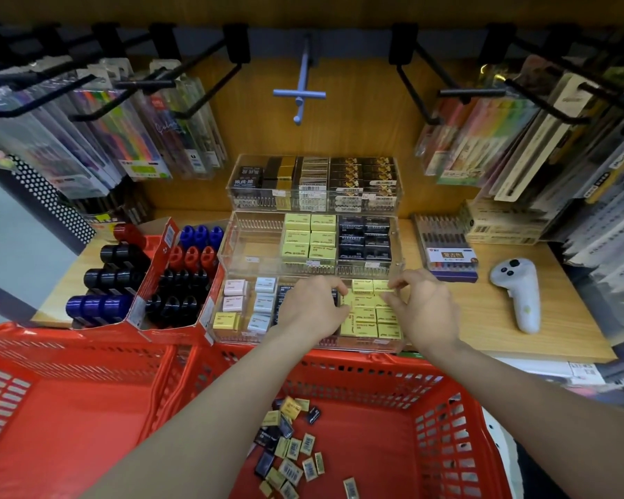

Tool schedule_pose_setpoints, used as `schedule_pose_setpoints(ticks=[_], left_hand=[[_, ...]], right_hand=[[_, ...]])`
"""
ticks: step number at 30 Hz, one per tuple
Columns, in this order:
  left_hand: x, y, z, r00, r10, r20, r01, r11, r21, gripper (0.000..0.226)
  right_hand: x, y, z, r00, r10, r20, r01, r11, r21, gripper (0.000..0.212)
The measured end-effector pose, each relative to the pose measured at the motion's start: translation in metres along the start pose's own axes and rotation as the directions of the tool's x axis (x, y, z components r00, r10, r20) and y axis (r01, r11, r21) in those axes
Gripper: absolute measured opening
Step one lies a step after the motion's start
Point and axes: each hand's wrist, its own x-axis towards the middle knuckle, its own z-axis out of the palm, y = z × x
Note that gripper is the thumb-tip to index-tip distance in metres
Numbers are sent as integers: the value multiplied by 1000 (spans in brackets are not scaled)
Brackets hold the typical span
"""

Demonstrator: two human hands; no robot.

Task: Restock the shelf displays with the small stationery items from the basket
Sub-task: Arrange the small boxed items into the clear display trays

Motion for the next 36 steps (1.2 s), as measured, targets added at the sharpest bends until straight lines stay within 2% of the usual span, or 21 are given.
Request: schedule_pose_setpoints(ticks=[5,7,8,9,10,11,12,13,14,15,18,21,22,24,26,28,30,33,34,36], left_hand=[[-1,1,-3,999,-24,24,26,998,-59,19],[-6,8,-8,992,-101,81,121,950,-288,16],[-10,14,-14,978,-149,143,199,865,-461,17],[-15,21,-20,960,-173,221,275,737,-618,19],[-21,28,-27,946,-159,282,320,591,-740,22],[-29,34,-36,945,-115,307,324,470,-821,27],[-38,39,-43,950,-62,305,303,403,-864,32],[-49,42,-51,958,-7,287,267,387,-882,35],[-61,45,-57,964,41,263,224,405,-886,36],[-73,47,-63,967,84,240,181,438,-881,36],[-105,52,-73,953,201,226,97,505,-858,36],[-124,56,-76,952,197,235,124,456,-881,42],[-127,56,-77,960,159,232,148,415,-898,44],[-131,56,-79,969,81,235,208,259,-943,47],[-132,52,-85,965,47,259,256,69,-964,52],[-131,49,-91,956,37,290,292,-35,-956,61],[-127,47,-93,948,33,316,318,-36,-948,70],[-121,47,-89,952,14,306,305,46,-951,76],[-120,48,-87,955,23,297,295,65,-953,74],[-119,48,-83,958,54,283,277,93,-956,67]], right_hand=[[-1,-3,-7,998,-20,55,17,998,56,21],[0,-9,-20,990,-62,128,44,990,137,19],[0,-15,-29,979,-63,193,20,976,216,16],[-2,-24,-41,956,-39,291,-62,941,332,12],[-6,-34,-53,907,-16,421,-201,861,467,12],[-11,-44,-66,828,-25,561,-367,731,575,15],[-18,-54,-81,739,-73,670,-512,586,629,20],[-26,-61,-94,668,-143,730,-603,471,643,24],[-33,-67,-107,627,-208,751,-648,395,651,27],[-41,-70,-117,617,-249,746,-657,358,663,28],[-62,-78,-136,693,-214,689,-585,393,710,27],[-75,-82,-141,751,-115,650,-546,445,710,27],[-77,-83,-142,760,-67,646,-557,445,702,27],[-77,-83,-144,755,39,654,-617,378,690,26],[-77,-84,-145,705,95,703,-700,250,669,24],[-80,-86,-144,655,81,751,-751,173,637,23],[-83,-90,-141,638,40,769,-763,170,624,25],[-87,-100,-135,626,-84,775,-770,91,631,27],[-88,-102,-133,634,-115,765,-762,75,643,27],[-87,-103,-128,680,-98,727,-719,109,687,29]])
